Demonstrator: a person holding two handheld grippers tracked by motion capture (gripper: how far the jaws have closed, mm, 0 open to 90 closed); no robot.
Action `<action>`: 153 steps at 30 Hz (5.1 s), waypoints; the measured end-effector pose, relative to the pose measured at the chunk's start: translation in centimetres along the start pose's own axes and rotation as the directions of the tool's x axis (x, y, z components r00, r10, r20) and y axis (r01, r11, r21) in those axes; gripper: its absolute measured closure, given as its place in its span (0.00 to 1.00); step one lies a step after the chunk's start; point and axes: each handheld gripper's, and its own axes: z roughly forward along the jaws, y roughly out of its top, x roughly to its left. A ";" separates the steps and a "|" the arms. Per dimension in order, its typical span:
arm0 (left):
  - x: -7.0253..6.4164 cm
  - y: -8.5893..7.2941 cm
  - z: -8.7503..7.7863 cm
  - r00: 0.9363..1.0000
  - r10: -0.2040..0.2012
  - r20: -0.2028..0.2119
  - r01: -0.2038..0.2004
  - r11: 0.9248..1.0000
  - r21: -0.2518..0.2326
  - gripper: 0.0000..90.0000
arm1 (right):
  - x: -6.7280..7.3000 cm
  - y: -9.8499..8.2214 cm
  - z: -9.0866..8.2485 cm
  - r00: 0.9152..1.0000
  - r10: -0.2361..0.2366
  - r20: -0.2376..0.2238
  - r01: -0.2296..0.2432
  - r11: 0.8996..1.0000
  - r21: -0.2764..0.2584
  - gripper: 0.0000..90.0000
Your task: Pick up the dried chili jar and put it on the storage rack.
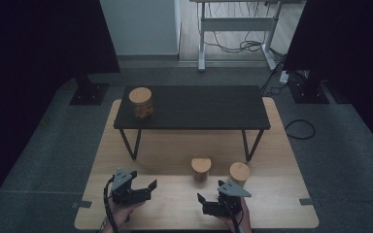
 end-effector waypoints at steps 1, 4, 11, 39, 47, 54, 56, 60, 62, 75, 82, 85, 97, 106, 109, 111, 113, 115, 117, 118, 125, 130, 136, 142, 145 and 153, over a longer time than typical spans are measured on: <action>0.0 0.0 0.0 1.000 0.000 0.000 0.000 1.000 0.000 0.09 | 0.0 0.0 0.0 1.000 0.000 0.000 0.000 1.000 0.000 0.08; 0.2 0.0 0.2 1.000 0.000 0.000 0.000 1.000 0.007 0.09 | 0.0 0.0 0.1 1.000 0.000 0.002 0.000 1.000 0.002 0.08; 0.5 0.0 0.4 1.000 -0.002 0.014 0.002 1.000 0.014 0.09 | 0.6 0.2 0.5 1.000 -0.009 0.013 0.009 1.000 0.006 0.08; 0.8 -0.1 0.7 0.999 0.012 0.044 -0.013 1.000 0.020 0.09 | 2.1 2.6 4.6 0.990 -0.039 0.136 0.031 0.998 0.063 0.13; 0.9 -0.1 0.8 0.999 0.012 0.047 -0.013 1.000 0.021 0.09 | 1.8 3.0 5.1 0.989 -0.027 0.143 0.017 0.997 0.069 0.14; 1.0 -0.2 0.8 0.999 0.012 0.044 -0.013 1.000 0.026 0.09 | 1.2 3.2 5.6 0.992 -0.014 0.128 0.005 0.997 0.075 0.13; 1.0 -0.2 0.8 0.999 0.011 0.043 -0.012 1.000 0.026 0.09 | 1.2 3.2 5.7 0.992 -0.015 0.127 0.006 0.997 0.076 0.13; 1.0 -0.2 0.8 0.999 0.010 0.041 -0.011 1.000 0.025 0.09 | 1.1 3.4 5.9 0.993 -0.009 0.120 0.000 0.997 0.075 0.13; 1.0 -0.2 0.8 0.999 0.011 0.041 -0.012 1.000 0.027 0.09 | 1.0 3.4 6.1 0.993 -0.007 0.115 -0.002 0.997 0.079 0.12; 0.9 -0.3 1.1 0.999 0.016 0.046 -0.018 0.999 0.034 0.09 | 0.9 4.0 7.1 0.994 -0.003 0.105 -0.006 0.996 0.088 0.10; 0.9 -0.3 1.1 0.999 0.017 0.049 -0.018 0.999 0.032 0.09 | 1.3 4.1 7.4 0.992 0.011 0.129 -0.023 0.996 0.089 0.10; 0.9 -0.3 1.1 0.999 0.018 0.051 -0.020 0.999 0.033 0.09 | 1.5 4.2 7.8 0.989 0.022 0.145 -0.036 0.995 0.095 0.10; 0.9 -0.3 1.1 0.998 0.018 0.053 -0.019 0.999 0.032 0.10 | 1.9 4.5 8.7 0.984 0.042 0.173 -0.059 0.993 0.098 0.09; 0.9 -0.4 1.0 0.998 0.018 0.055 -0.019 0.999 0.029 0.10 | 2.0 4.7 9.3 0.981 0.048 0.187 -0.068 0.992 0.102 0.09; 1.0 -0.4 1.0 0.998 0.019 0.056 -0.020 0.999 0.030 0.10 | 1.9 4.8 9.5 0.981 0.049 0.187 -0.070 0.992 0.105 0.08; 1.0 -0.4 1.0 0.998 0.018 0.056 -0.020 0.999 0.029 0.10 | 1.8 4.9 9.8 0.981 0.051 0.185 -0.072 0.992 0.108 0.08; 1.0 -0.4 1.0 0.998 0.019 0.056 -0.021 0.999 0.030 0.10 | 1.7 4.9 10.0 0.981 0.051 0.185 -0.072 0.991 0.111 0.08; 1.0 -0.4 1.0 0.998 0.019 0.055 -0.020 0.999 0.030 0.10 | 1.7 5.0 10.2 0.981 0.050 0.187 -0.072 0.991 0.113 0.08; 1.0 -0.4 1.0 0.998 0.019 0.055 -0.021 0.999 0.030 0.10 | 1.6 5.1 10.3 0.981 0.051 0.187 -0.073 0.991 0.114 0.08; 1.0 -0.4 1.0 0.998 0.019 0.055 -0.021 0.999 0.030 0.10 | 1.6 5.1 10.3 0.981 0.051 0.187 -0.073 0.991 0.114 0.08; 1.0 -0.5 1.0 0.998 0.017 0.053 -0.019 0.999 0.033 0.10 | 1.4 5.4 10.8 0.981 0.047 0.186 -0.070 0.991 0.118 0.09; 1.0 -0.5 1.1 0.998 0.017 0.053 -0.019 0.999 0.035 0.10 | 1.5 5.3 11.1 0.977 0.064 0.203 -0.087 0.990 0.109 0.15; 1.0 -0.5 1.1 0.998 0.019 0.054 -0.021 0.999 0.036 0.10 | 1.6 5.3 11.1 0.977 0.063 0.205 -0.086 0.991 0.103 0.21; 1.0 -0.5 1.0 0.998 0.018 0.053 -0.020 0.999 0.033 0.10 | 1.9 5.1 11.2 0.976 0.048 0.213 -0.069 0.993 0.094 0.25; 1.1 -0.5 1.0 0.999 0.015 0.052 -0.017 0.999 0.035 0.10 | 1.9 5.1 11.1 0.977 0.040 0.211 -0.061 0.994 0.095 0.26; 1.0 -0.5 1.0 0.999 0.016 0.051 -0.017 0.999 0.032 0.10 | 2.0 5.0 11.0 0.976 0.040 0.214 -0.060 0.994 0.088 0.26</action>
